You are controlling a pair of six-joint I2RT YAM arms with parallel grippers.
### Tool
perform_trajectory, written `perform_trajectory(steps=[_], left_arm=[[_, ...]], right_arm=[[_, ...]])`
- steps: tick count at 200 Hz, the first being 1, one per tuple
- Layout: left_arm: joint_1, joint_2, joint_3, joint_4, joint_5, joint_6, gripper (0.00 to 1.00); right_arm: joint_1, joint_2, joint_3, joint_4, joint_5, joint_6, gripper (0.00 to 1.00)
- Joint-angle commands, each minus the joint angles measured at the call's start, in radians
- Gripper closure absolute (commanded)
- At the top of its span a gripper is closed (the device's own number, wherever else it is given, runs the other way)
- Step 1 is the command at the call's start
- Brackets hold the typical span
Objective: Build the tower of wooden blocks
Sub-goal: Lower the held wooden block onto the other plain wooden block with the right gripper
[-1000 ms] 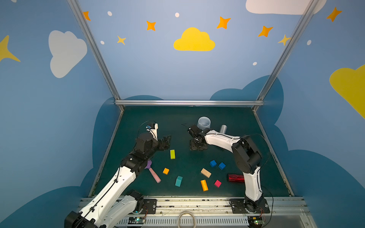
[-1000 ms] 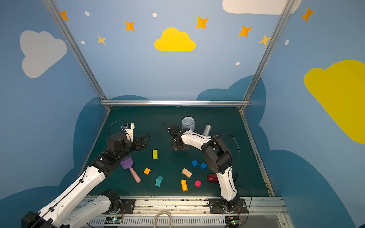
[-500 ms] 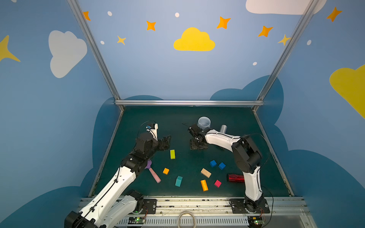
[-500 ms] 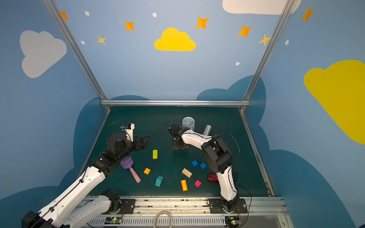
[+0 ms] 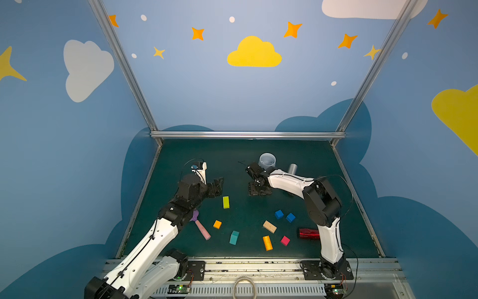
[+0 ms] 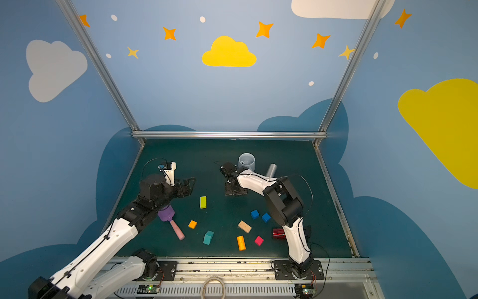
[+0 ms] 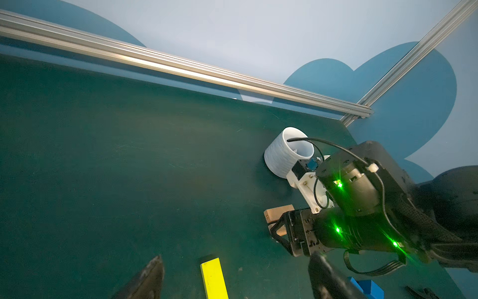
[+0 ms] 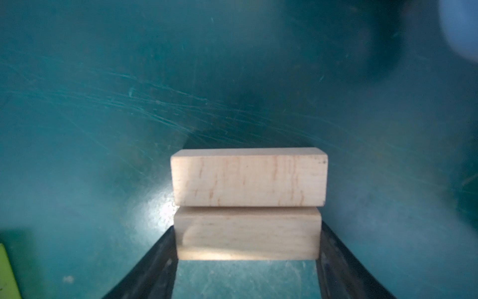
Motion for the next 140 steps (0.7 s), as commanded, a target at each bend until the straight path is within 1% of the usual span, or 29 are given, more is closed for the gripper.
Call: perform_trajectory(steps=[1,57,140], left_arm=[[-0.001,-0.014,-0.008,0.009,-0.01,0.016,0.13],[-0.001,-0.017,-0.009,0.009,-0.011,0.015,0.13],[-0.002,-0.014,-0.008,0.012,-0.01,0.017,0.13]], right_arm=[[-0.006,0.032,0.017,-0.019,0.002,0.0,0.32],[-0.006,0.036,0.021,-0.022,0.005,0.004,0.3],[-0.007,0.044,0.033,-0.029,0.007,0.022,0.3]])
